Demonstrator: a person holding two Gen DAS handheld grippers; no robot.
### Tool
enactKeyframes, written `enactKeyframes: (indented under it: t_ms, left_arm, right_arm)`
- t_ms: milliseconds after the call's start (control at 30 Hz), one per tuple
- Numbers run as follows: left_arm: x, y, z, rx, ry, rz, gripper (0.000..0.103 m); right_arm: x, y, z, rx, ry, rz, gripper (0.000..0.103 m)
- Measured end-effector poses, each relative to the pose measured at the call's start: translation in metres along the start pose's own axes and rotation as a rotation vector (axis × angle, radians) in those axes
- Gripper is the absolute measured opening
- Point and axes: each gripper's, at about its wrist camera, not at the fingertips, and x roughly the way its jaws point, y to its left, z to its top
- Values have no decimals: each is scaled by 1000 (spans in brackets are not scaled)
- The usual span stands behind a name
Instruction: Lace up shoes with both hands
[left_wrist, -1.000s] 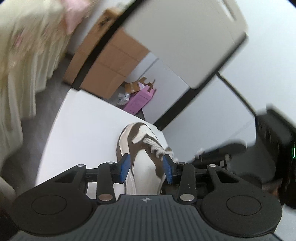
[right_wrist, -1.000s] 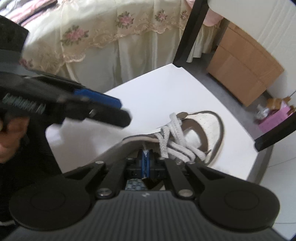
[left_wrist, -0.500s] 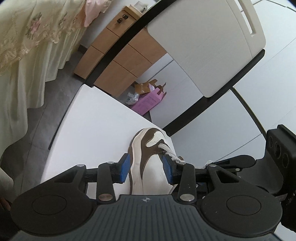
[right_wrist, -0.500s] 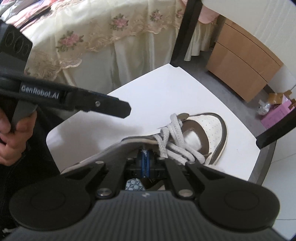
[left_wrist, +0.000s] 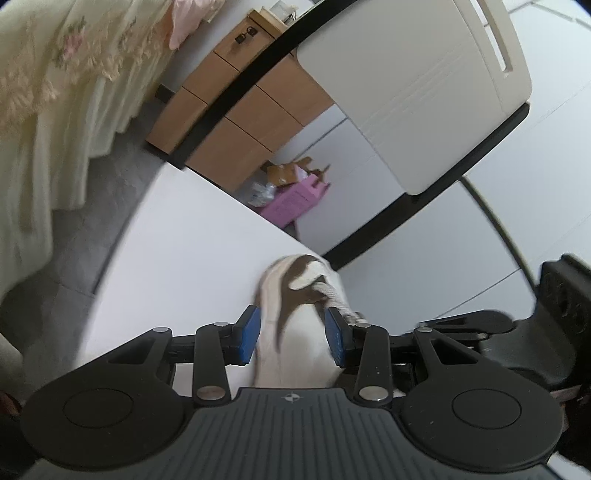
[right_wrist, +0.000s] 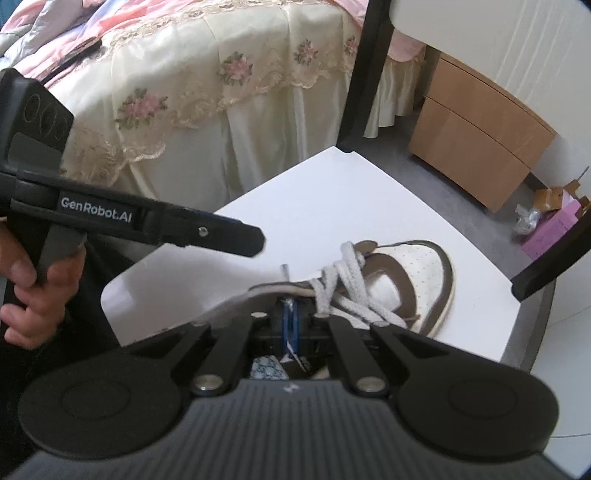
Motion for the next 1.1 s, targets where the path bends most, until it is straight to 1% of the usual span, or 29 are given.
enactKeyframes:
  t_ms: [67, 100, 200, 233, 333, 367, 400, 467, 500, 600, 633, 733, 867, 900, 933, 967, 1000, 1100]
  left_arm:
    - [1, 8, 1, -77, 3, -62, 46]
    - [2, 12, 1, -120, 5, -96, 51]
    - [9, 28, 1, -263, 14, -203, 51]
    - [12, 32, 1, -292, 11, -223, 49]
    - [19, 35, 0, -336, 24, -265, 48]
    - [21, 34, -1, -337, 28, -274, 47]
    - [22, 32, -1, -330, 33, -279, 42]
    - [24, 29, -2, -317, 49, -275, 29]
    - [24, 30, -3, -317, 53, -270, 18]
    - [25, 31, -5, -335, 64, -276, 14]
    - [26, 31, -6, -341, 69, -276, 9]
    - [25, 30, -7, -341, 71, -253, 3]
    - [26, 28, -6, -330, 69, -236, 3]
    - [26, 27, -6, -329, 70, -233, 3]
    - [26, 28, -6, -330, 70, -231, 3]
    - [26, 28, -6, -332, 71, -231, 3]
    - [26, 28, -6, -331, 72, -230, 3]
    - [25, 25, -5, -310, 69, -221, 3]
  right_arm:
    - [1, 0, 1, 21, -11, 3, 3]
    - [2, 1, 2, 26, -12, 3, 3]
    - [2, 1, 0, 26, -13, -2, 3]
    - [2, 1, 0, 29, -12, -1, 3]
    - [1, 1, 0, 34, -9, -2, 3]
    - [1, 1, 0, 36, -8, -3, 3]
    - [2, 1, 1, 38, -7, -3, 3]
    - [2, 1, 1, 45, -7, -3, 3]
    - [2, 1, 1, 49, -7, -2, 4]
    - [2, 1, 0, 64, -9, -1, 4]
    - [2, 1, -1, 69, -10, -2, 4]
    - [1, 2, -2, 73, -12, -14, 4]
    - [-7, 6, 2, 39, -13, -17, 6]
    - [-10, 7, 3, 30, -13, -18, 13]
    - [-12, 8, 4, 21, -13, -19, 23]
    - [-14, 9, 6, 11, -13, -19, 37]
    - [-17, 10, 7, 2, -13, -20, 42]
    - [-23, 13, 11, -26, -13, -22, 43]
